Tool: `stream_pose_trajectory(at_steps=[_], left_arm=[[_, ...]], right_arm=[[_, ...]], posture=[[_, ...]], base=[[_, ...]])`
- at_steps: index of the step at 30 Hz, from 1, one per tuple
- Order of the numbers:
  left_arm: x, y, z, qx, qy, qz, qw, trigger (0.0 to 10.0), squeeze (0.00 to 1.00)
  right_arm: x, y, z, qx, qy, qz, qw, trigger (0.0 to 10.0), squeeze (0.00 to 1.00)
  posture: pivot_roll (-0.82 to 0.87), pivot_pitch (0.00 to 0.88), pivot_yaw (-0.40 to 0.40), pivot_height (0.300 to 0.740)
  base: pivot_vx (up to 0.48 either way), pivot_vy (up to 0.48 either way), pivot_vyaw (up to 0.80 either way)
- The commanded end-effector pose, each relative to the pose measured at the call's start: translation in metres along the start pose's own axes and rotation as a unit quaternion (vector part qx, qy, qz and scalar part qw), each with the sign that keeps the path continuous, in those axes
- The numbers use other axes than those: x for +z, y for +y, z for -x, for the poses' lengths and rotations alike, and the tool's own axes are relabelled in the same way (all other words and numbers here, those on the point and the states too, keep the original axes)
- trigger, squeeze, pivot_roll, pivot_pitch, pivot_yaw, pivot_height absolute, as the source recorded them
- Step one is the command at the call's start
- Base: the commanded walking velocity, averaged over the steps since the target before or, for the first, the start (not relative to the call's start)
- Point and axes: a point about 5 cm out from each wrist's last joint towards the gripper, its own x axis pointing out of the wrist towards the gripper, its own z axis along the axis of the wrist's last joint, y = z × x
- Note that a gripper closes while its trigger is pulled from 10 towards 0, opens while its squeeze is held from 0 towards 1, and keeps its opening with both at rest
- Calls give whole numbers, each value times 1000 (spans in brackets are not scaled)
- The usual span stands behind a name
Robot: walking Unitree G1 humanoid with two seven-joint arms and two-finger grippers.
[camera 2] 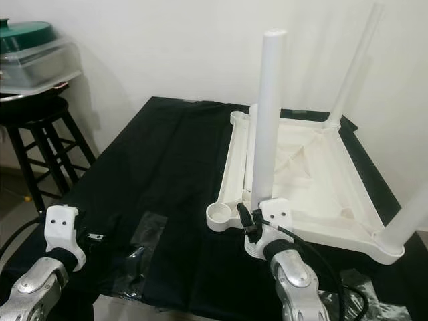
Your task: Building children table
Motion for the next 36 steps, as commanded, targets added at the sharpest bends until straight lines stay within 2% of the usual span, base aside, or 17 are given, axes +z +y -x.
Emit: stream_pose_trajectory(at_steps=[1,2,3,5,10,12,16,23,36], left_arm=[[-4,3,1,1,8,-10,1000,10000,0],[-4,3,1,1,8,-10,1000,10000,0],[-6,2,2,-2,11,-10,1000,10000,0],[-13,-6,6,-15,22,-4,1000,10000,0],[-17,-14,9,-27,27,3,999,10000,0],[-19,-18,11,-36,29,5,999,10000,0],[-20,-16,11,-36,27,5,999,10000,0],[-21,-17,10,-45,26,0,999,10000,0],[-21,-18,11,-44,25,2,999,10000,0]], right_arm=[[1,11,1,34,-9,-21,999,10000,0],[1,11,1,34,-9,-21,999,10000,0],[1,17,3,57,-10,-37,998,10000,0],[4,44,12,138,-18,-75,987,10000,0],[2,58,17,167,-14,-84,982,10000,0],[-7,69,20,174,-1,-68,982,10000,0],[-11,69,19,166,0,-55,985,10000,0],[-11,59,17,159,-1,-25,987,10000,0],[-9,54,15,156,-1,-11,988,10000,0]], posture=[[-83,0,0,740],[-83,0,0,740],[-83,0,0,740],[-84,0,-29,740],[-86,0,-29,740],[-80,0,-29,740],[-83,0,-27,740],[-83,0,-31,740],[-81,0,-34,740]], base=[[0,0,0],[0,0,0],[0,0,0],[0,0,0],[0,0,0],[0,0,0],[0,0,0],[0,0,0],[0,0,0]])
